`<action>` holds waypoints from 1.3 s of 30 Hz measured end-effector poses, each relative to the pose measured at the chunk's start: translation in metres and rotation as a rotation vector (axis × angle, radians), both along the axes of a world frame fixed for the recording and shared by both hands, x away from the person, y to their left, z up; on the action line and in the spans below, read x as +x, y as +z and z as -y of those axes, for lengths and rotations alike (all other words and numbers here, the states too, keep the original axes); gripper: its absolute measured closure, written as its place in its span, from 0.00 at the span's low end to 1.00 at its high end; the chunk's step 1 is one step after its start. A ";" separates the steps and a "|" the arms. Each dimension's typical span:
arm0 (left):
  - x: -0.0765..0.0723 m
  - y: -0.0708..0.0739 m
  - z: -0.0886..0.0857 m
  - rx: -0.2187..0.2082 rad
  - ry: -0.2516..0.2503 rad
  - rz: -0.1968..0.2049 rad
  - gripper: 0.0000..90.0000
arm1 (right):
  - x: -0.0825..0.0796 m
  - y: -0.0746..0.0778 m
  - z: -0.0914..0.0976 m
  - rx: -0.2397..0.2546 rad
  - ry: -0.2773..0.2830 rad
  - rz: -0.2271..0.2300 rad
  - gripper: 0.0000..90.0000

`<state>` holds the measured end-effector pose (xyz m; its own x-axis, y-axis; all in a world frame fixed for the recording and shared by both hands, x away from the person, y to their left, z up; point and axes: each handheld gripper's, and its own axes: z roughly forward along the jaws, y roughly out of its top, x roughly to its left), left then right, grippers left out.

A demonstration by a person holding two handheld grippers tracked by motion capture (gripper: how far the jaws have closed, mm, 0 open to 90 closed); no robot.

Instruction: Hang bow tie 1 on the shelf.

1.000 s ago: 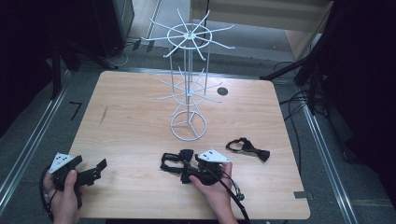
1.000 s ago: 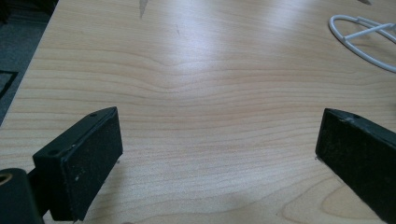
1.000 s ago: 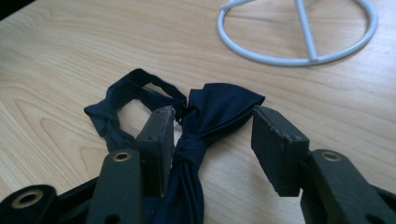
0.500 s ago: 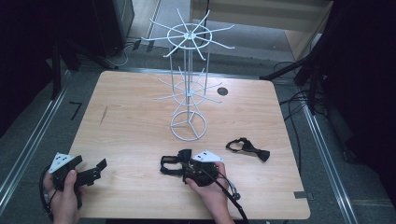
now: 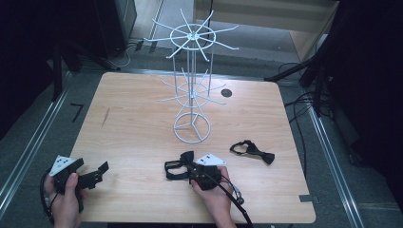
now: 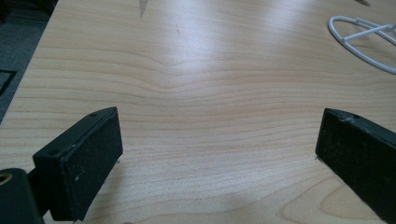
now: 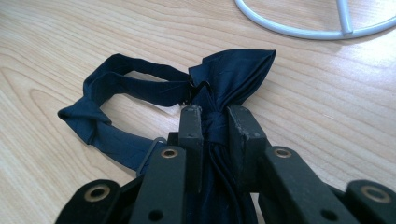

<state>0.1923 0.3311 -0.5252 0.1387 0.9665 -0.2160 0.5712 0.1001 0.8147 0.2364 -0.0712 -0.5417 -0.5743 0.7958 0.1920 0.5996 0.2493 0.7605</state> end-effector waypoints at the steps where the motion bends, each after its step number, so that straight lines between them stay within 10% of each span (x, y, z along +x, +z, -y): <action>1: 0.000 0.000 0.000 0.000 0.000 0.000 0.01 | 0.000 0.000 0.001 0.007 0.005 -0.007 0.87; 39: 0.000 0.000 0.001 0.006 -0.001 -0.004 0.01 | -0.001 0.060 0.066 0.115 -0.112 0.198 0.87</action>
